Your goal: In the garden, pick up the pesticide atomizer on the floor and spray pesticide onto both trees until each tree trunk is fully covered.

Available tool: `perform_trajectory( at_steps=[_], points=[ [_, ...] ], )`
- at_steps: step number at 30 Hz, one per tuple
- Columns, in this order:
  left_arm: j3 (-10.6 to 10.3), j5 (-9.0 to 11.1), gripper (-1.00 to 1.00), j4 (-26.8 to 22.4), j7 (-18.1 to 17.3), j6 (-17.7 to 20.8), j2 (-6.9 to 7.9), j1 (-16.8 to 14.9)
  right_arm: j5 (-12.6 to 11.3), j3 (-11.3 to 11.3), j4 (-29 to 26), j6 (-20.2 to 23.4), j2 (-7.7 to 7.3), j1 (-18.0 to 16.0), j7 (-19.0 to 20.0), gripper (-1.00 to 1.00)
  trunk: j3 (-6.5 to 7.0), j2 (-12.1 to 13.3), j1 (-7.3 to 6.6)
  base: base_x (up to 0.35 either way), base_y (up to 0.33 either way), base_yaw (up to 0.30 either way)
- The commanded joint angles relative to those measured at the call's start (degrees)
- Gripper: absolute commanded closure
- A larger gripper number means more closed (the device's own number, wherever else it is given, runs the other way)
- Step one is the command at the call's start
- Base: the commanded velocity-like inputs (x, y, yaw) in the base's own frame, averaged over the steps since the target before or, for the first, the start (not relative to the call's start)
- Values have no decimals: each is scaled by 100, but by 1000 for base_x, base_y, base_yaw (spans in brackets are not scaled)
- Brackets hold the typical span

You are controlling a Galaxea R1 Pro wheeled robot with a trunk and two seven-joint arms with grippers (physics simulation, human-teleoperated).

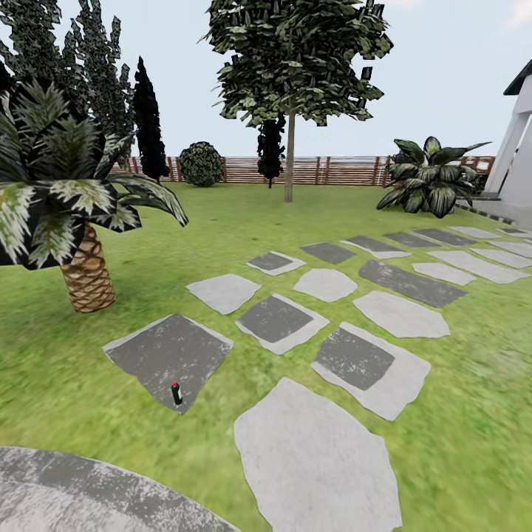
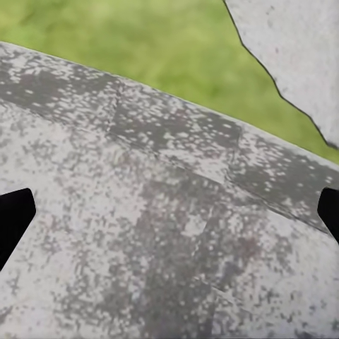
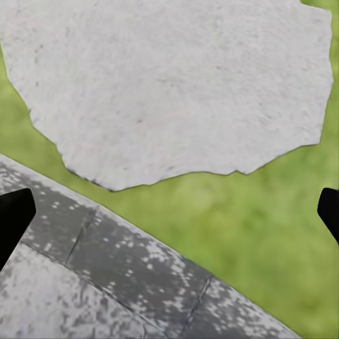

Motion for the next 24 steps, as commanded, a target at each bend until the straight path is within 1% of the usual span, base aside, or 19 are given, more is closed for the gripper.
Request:
perform_trajectory(
  at_steps=[1,7,11,24],
  points=[
    [0,0,-100,0,0,0,0,0,-1,0,-2,-1,0,0,1,-100,-19,-42,23,0,0,0],
    [0,0,-100,0,0,0,0,0,-11,-7,-35,-9,-4,0,-10,-100,-126,-282,155,0,0,0],
    [0,0,-100,0,2,0,0,0,-12,-8,-43,-107,-7,0,-6,-100,-203,-443,242,0,0,0],
    [0,0,-100,0,0,0,0,0,-11,-9,-29,-179,-4,0,-15,-100,-546,-964,528,0,0,0]
  ],
)
